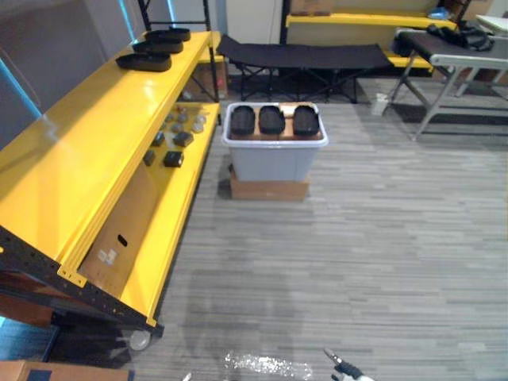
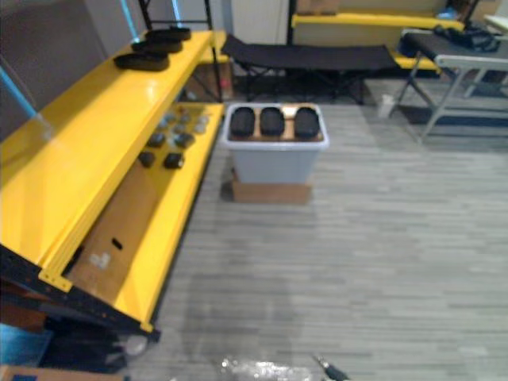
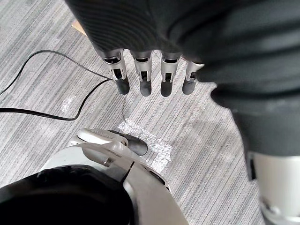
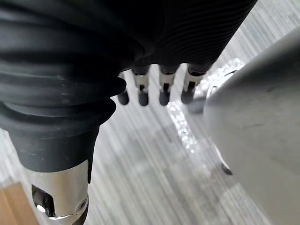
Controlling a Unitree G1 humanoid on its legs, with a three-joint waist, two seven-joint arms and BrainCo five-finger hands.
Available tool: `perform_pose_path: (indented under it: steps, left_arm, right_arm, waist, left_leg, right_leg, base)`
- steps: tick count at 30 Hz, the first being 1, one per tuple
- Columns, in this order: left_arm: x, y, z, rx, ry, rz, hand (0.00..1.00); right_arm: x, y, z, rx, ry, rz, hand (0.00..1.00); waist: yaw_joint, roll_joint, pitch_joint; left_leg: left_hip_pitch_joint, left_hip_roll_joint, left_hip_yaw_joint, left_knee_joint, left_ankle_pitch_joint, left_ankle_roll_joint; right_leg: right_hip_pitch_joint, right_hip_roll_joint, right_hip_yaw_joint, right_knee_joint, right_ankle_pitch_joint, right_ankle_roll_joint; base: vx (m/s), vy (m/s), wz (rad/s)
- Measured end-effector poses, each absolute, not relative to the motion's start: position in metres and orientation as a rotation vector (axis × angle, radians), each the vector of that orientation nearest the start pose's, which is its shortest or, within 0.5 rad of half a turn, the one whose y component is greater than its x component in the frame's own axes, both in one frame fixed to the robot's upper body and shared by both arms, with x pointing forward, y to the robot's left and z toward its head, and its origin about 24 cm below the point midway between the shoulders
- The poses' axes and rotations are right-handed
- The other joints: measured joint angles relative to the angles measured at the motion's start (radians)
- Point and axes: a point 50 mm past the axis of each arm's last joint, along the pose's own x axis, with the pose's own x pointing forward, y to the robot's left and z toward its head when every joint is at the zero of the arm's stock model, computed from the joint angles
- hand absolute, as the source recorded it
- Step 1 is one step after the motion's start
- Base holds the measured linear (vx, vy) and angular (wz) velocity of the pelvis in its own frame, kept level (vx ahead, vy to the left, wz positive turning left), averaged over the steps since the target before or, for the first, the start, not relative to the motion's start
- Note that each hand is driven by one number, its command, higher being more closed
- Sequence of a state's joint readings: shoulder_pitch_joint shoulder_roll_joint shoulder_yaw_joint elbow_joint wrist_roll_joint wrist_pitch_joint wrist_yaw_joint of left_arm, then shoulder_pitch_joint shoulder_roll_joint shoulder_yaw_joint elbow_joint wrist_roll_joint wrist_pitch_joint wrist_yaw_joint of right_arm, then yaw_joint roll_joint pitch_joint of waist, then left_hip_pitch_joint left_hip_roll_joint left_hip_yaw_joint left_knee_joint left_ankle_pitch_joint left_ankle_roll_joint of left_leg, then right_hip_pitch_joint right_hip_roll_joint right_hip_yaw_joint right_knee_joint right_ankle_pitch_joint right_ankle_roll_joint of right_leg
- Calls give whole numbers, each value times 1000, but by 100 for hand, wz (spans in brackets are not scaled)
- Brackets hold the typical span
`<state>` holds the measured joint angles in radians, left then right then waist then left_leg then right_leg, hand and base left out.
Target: Walk over and take plastic housings, then place them on the shelf
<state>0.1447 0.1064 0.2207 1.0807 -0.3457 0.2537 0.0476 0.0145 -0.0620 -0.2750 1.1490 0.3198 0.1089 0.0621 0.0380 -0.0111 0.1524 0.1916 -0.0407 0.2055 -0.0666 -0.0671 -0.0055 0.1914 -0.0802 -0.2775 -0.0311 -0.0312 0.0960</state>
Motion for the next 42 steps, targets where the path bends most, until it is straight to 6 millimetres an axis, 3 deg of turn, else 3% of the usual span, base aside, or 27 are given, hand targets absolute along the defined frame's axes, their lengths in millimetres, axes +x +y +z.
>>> perform_pose_path:
  steps: [13, 20, 42]
  left_arm:
    - [39, 208, -172, -385, 1392, 473, 0]
    - [39, 208, -172, -396, 1377, 457, 0]
    - [41, 211, -171, -357, 1337, 386, 0]
  right_arm:
    - [91, -194, -168, 472, 1158, -435, 0]
    - [93, -190, -167, 572, 1127, -406, 0]
    - [87, -190, -168, 502, 1137, -410, 0]
  waist:
    - [-1, -1, 6]
    - [-1, -1, 6]
    - [-14, -10, 12]
  left_leg:
    - [-2, -10, 1, -12, 7, 11]
    - [-1, -10, 19, -13, 7, 11]
    - [14, -12, 56, -20, 7, 11]
  right_leg:
    - [-10, -8, -18, 0, 1, 0]
    - [-10, -8, -17, -10, 12, -4]
    - [-12, -7, 16, -15, 24, -10]
  base:
    - [-1, 2, 0]
    - [-5, 4, -4]
    - [-7, 3, -5]
